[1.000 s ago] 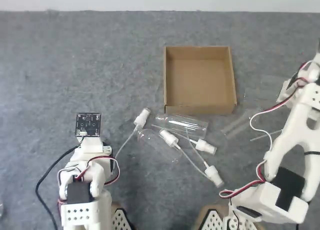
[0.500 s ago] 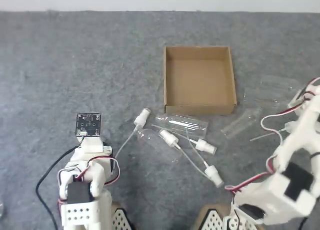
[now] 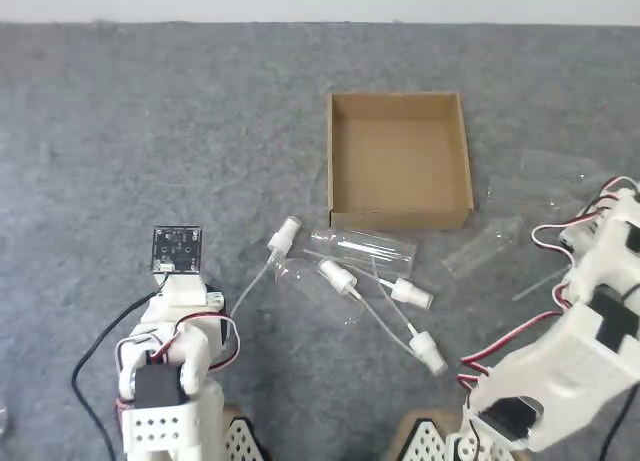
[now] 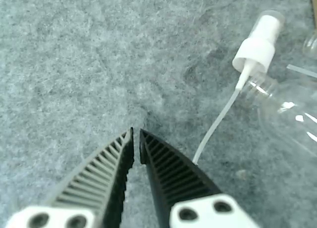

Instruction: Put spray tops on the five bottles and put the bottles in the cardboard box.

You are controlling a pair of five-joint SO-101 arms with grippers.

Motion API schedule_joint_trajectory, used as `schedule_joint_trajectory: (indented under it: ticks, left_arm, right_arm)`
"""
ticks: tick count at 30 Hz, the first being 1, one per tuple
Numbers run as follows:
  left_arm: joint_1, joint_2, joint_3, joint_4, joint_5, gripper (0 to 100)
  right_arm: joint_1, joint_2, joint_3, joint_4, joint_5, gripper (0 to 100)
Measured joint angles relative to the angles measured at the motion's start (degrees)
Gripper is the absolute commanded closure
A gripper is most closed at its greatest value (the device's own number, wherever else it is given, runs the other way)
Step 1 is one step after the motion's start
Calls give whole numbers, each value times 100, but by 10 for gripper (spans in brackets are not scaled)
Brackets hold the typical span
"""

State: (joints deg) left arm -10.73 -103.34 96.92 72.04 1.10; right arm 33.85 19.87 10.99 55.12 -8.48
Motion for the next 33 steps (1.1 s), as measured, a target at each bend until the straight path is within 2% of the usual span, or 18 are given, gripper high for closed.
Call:
schedule_joint_trajectory:
  ticks: [5,8,13,21,27,33]
  left_arm:
    - [9,0,0,0,0,988]
    - [9,0,0,0,0,988]
    - [9,0,0,0,0,988]
    - [9,0,0,0,0,988]
    - [9,0,0,0,0,988]
    - [9,0,0,0,0,988]
  right_arm:
    - [9,35,-26,-53,-211,912]
    - [88,35,-26,-53,-202,946]
    - [88,44,-97,-53,527,953]
    - [0,-457,-273,378,1160,954]
    - [-721,-1855,-308,1266,1292,954]
    - [-2207,-3200,-308,2048,1310,954]
